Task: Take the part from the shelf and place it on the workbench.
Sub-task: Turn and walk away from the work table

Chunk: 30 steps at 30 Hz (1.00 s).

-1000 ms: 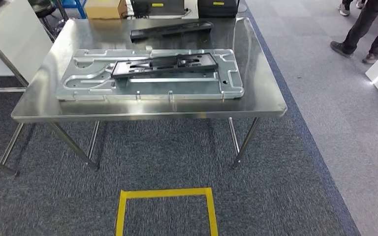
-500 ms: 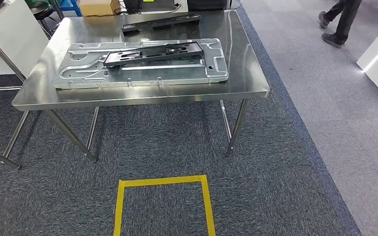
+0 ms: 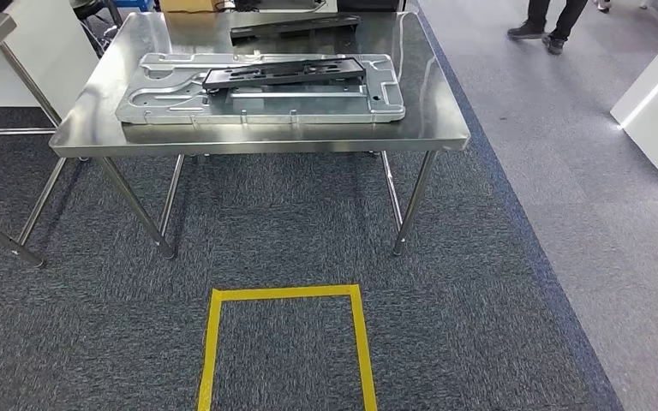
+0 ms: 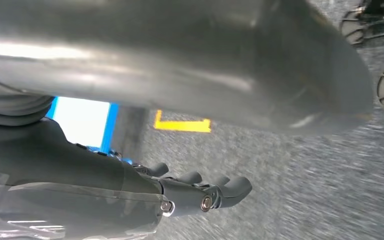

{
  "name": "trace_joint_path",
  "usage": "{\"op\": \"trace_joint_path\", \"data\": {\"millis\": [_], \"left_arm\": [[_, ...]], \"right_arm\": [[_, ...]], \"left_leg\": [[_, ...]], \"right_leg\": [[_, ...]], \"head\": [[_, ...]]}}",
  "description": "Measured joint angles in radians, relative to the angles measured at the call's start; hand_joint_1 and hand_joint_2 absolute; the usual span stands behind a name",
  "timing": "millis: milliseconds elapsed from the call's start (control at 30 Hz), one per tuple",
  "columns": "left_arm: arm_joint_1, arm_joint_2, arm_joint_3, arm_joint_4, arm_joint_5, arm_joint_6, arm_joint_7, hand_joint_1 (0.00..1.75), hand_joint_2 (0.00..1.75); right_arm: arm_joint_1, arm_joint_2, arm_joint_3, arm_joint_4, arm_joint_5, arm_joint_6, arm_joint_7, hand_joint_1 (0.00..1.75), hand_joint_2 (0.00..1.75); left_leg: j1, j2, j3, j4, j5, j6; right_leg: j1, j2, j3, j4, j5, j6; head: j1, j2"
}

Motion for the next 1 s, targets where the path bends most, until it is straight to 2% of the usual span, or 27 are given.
{"op": "trace_joint_path", "data": {"millis": [33, 67, 100, 133, 167, 233, 267, 300, 333, 467, 533, 633, 733, 767, 867, 933, 1000], "left_arm": [[0.0, 0.0, 0.001, 0.0, -0.003, 0.001, 0.004, 0.0, 0.0], [0.001, 0.0, 0.001, 0.0, -0.005, 0.002, 0.009, 0.0, 0.0], [0.001, 0.0, 0.001, 0.0, -0.008, 0.003, 0.014, 0.0, 0.0], [0.001, 0.0, 0.001, 0.0, -0.009, 0.004, 0.019, 0.0, 0.0], [0.001, -0.001, 0.002, 0.0, -0.011, 0.005, 0.023, 0.0, 0.0], [-0.001, -0.004, 0.002, 0.0, -0.014, 0.006, 0.026, 0.0, 0.0], [-0.002, -0.006, 0.002, 0.0, -0.016, 0.007, 0.026, 0.0, 0.0], [-0.003, -0.007, 0.002, 0.0, -0.017, 0.008, 0.026, 0.0, 0.0], [-0.004, -0.008, 0.002, 0.0, -0.018, 0.009, 0.026, 0.0, 0.0], [-0.005, -0.009, 0.001, 0.0, -0.025, 0.011, 0.026, 0.0, 0.0], [-0.005, -0.01, 0.001, 0.0, -0.027, 0.013, 0.027, 0.0, 0.0], [-0.005, -0.01, 0.002, 0.0, -0.028, 0.017, 0.027, 0.0, 0.0], [-0.005, -0.01, 0.004, 0.0, -0.028, 0.018, 0.027, 0.0, 0.0], [-0.005, -0.01, 0.005, 0.0, -0.028, 0.018, 0.027, 0.0, 0.44], [-0.005, -0.01, 0.008, 0.0, -0.028, 0.022, 0.025, 0.0, 1.75], [-0.005, -0.01, 0.009, 0.0, -0.029, 0.027, 0.022, 0.0, 1.75], [-0.004, -0.01, 0.01, 0.0, -0.032, 0.031, 0.019, 0.0, 1.75]], "right_arm": [[0.001, 0.001, -0.004, 0.001, -0.003, 0.0, -0.001, 0.0, 0.0], [0.001, 0.001, -0.007, 0.001, -0.006, 0.0, -0.003, 0.0, 0.44], [0.001, 0.001, -0.01, 0.001, -0.007, 0.001, -0.004, 0.0, 0.87], [0.002, 0.001, -0.012, 0.001, -0.01, 0.002, -0.006, 0.0, 1.31], [0.002, 0.001, -0.013, 0.001, -0.012, 0.003, -0.009, 0.0, 1.75], [0.001, 0.0, -0.016, 0.001, -0.018, 0.005, -0.015, 0.0, 1.75], [-0.001, 0.0, -0.018, 0.001, -0.019, 0.006, -0.018, 0.0, 1.75], [-0.002, -0.001, -0.019, 0.001, -0.021, 0.006, -0.02, 0.0, 1.75], [-0.002, -0.002, -0.021, 0.001, -0.022, 0.006, -0.022, 0.0, 1.75], [0.0, -0.001, -0.029, 0.001, -0.019, 0.004, -0.018, 0.0, 1.75], [0.0, -0.001, -0.03, 0.001, -0.018, 0.002, -0.012, 0.0, 1.75], [-0.001, 0.0, -0.03, 0.001, -0.017, 0.002, -0.011, 0.0, 1.75], [-0.001, 0.002, -0.031, 0.001, -0.017, 0.001, -0.014, 0.0, 0.44], [-0.001, 0.002, -0.031, 0.001, -0.017, 0.001, -0.014, 0.0, 0.0], [-0.001, 0.003, -0.031, 0.002, -0.017, 0.001, -0.021, 0.0, 0.0], [-0.001, 0.003, -0.033, 0.002, -0.017, 0.002, -0.03, 0.0, 0.0], [-0.001, 0.003, -0.033, 0.002, -0.017, 0.002, -0.037, 0.0, 0.87]], "left_leg": [[-0.002, 0.0, -0.012, 0.001, 0.009, 0.003], [-0.005, 0.0, -0.024, 0.002, 0.017, 0.004], [-0.007, 0.0, -0.034, 0.003, 0.024, 0.004], [-0.009, 0.0, -0.043, 0.005, 0.03, 0.003], [-0.011, 0.0, -0.05, 0.006, 0.035, 0.003], [-0.015, 0.0, -0.057, 0.01, 0.043, 0.001], [-0.016, 0.001, -0.059, 0.012, 0.046, -0.002], [-0.017, 0.002, -0.062, 0.014, 0.049, -0.006], [-0.018, 0.004, -0.065, 0.014, 0.052, -0.01], [-0.018, 0.006, -0.071, 0.013, 0.054, -0.008], [-0.016, 0.006, -0.073, 0.014, 0.058, -0.015], [-0.016, 0.006, -0.076, 0.013, 0.063, -0.019], [-0.015, 0.006, -0.078, 0.013, 0.066, -0.021], [-0.014, 0.006, -0.079, 0.013, 0.067, -0.022], [-0.013, 0.006, -0.079, 0.013, 0.067, -0.023], [-0.013, 0.006, -0.079, 0.013, 0.067, -0.022], [-0.012, 0.005, -0.079, 0.013, 0.067, -0.022]], "right_leg": [[0.0, 0.001, -0.022, 0.07, -0.047, 0.002], [-0.001, 0.002, -0.037, 0.128, -0.079, 0.004], [0.0, 0.003, -0.037, 0.158, -0.094, 0.003], [0.001, 0.003, -0.015, 0.146, -0.089, 0.0], [0.004, 0.003, 0.027, 0.097, -0.07, -0.006], [0.015, 0.002, 0.135, -0.056, -0.029, -0.026], [0.02, 0.0, 0.17, -0.113, -0.018, -0.035], [0.024, -0.002, 0.189, -0.146, -0.014, -0.041], [0.027, -0.004, 0.191, -0.159, -0.013, -0.045], [0.026, -0.004, 0.186, -0.165, -0.003, -0.042], [0.028, -0.004, 0.183, -0.163, -0.001, -0.046], [0.028, -0.004, 0.178, -0.159, 0.001, -0.05], [0.029, -0.004, 0.175, -0.158, 0.002, -0.052], [0.03, -0.004, 0.175, -0.157, 0.003, -0.052], [0.03, -0.004, 0.174, -0.156, 0.003, -0.052], [0.029, -0.004, 0.174, -0.156, 0.003, -0.052], [0.029, -0.004, 0.173, -0.156, 0.003, -0.052]], "head": [[0.0, 0.0], [0.0, 0.0], [0.0, 0.0], [0.0, 0.0], [0.0, 0.0], [0.0, 0.0], [0.0, 0.0], [0.0, 0.0], [0.0, 0.0], [0.0, 0.0], [0.0, 0.0], [0.0, 0.0], [0.0, 0.0], [0.0, 0.0], [0.0, 0.0], [0.0, 0.0], [0.0, 0.0]]}}
